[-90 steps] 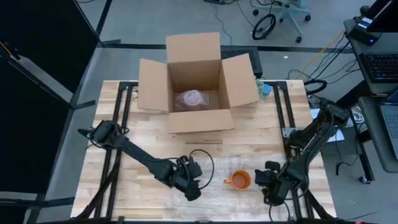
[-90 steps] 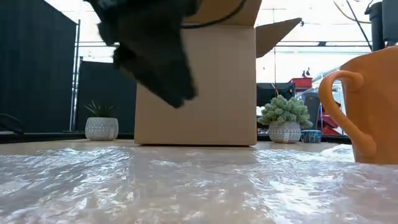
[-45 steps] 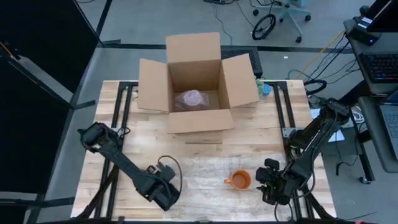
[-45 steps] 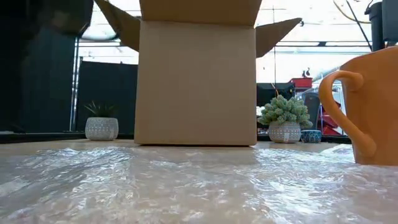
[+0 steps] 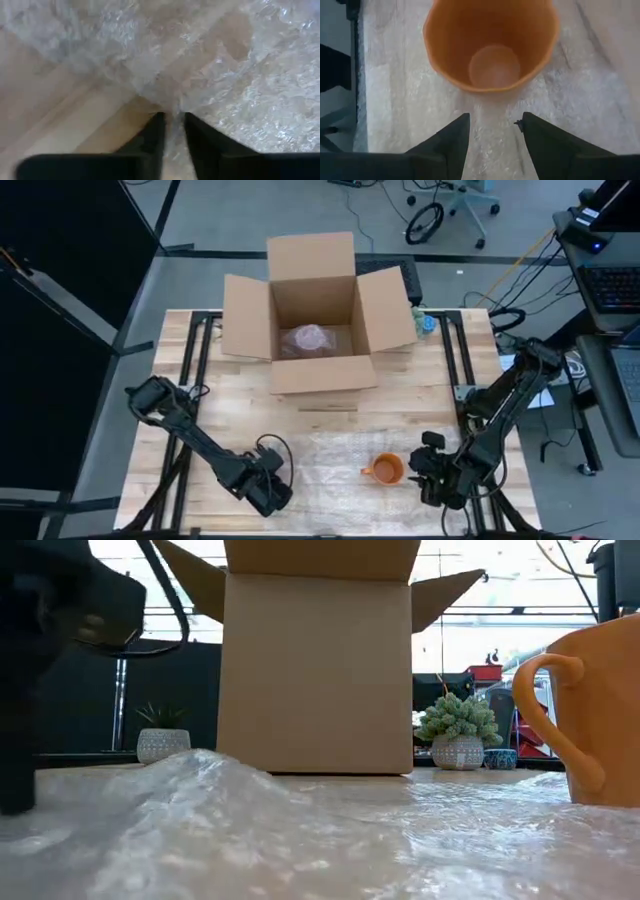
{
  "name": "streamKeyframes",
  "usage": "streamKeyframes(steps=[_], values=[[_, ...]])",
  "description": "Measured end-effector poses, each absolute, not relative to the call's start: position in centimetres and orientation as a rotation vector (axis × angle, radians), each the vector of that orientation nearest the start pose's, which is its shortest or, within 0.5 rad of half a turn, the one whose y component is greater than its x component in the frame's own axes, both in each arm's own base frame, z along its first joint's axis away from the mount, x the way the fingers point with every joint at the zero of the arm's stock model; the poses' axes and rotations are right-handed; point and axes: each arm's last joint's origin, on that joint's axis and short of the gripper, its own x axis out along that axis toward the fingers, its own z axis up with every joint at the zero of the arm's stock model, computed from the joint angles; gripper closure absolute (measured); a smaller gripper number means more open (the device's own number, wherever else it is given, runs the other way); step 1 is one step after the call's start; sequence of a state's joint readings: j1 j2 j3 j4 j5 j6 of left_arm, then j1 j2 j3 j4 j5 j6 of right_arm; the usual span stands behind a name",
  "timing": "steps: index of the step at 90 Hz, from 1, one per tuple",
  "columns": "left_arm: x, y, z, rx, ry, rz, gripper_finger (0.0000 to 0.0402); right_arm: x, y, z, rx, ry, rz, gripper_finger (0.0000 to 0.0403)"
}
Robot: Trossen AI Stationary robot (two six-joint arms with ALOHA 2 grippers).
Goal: Wrap mug
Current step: Wrap the pink mug with transparent bubble wrap
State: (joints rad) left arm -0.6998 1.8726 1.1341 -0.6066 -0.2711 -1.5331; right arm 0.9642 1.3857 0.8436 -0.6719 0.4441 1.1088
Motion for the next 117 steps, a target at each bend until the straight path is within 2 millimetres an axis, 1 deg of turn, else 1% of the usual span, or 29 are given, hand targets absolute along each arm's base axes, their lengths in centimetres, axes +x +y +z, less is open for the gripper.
streamKeyframes(steps=[7, 18, 31, 38, 50, 58, 66, 78, 87, 104, 117], values=[[27.1, -21.7, 14.9, -0.685, 1.067, 0.562, 0.0391, 15.0, 19.4, 20.0, 0.211, 1.002, -0.102, 0.0236], [28.4, -22.3, 16.9, -0.645, 0.997, 0.499, 0.0395, 15.0, 19.4, 20.0, 0.197, 1.002, -0.095, 0.0236], [30.7, -22.8, 20.4, -0.571, 0.870, 0.413, 0.0400, 15.0, 19.4, 20.0, 0.179, 1.000, -0.088, 0.0236], [32.0, -22.8, 22.5, -0.520, 0.806, 0.371, 0.0401, 15.0, 19.4, 20.0, 0.169, 0.990, -0.091, 0.0236], [34.2, -21.6, 25.5, -0.431, 0.715, 0.326, 0.0401, 15.1, 19.4, 20.1, 0.165, 0.979, -0.096, 0.0236], [35.6, -20.5, 26.8, -0.390, 0.661, 0.296, 0.0401, 15.1, 19.4, 20.1, 0.165, 0.979, -0.095, 0.0236], [37.1, -19.5, 27.6, -0.369, 0.603, 0.235, 0.0401, 15.1, 19.4, 20.1, 0.166, 0.978, -0.096, 0.0236], [38.8, -18.2, 28.5, -0.361, 0.527, 0.134, 0.0402, 15.1, 19.3, 20.1, 0.159, 0.958, -0.108, 0.0236], [39.9, -17.6, 28.6, -0.344, 0.479, 0.083, 0.0401, 15.1, 19.3, 20.1, 0.157, 0.950, -0.112, 0.0236], [42.1, -16.9, 26.4, -0.339, 0.465, 0.031, 0.0401, 15.2, 19.3, 20.1, 0.154, 0.939, -0.118, 0.0236], [44.1, -16.7, 24.1, -0.365, 0.425, -0.004, 0.0401, 15.2, 19.3, 20.1, 0.153, 0.939, -0.119, 0.0236]])
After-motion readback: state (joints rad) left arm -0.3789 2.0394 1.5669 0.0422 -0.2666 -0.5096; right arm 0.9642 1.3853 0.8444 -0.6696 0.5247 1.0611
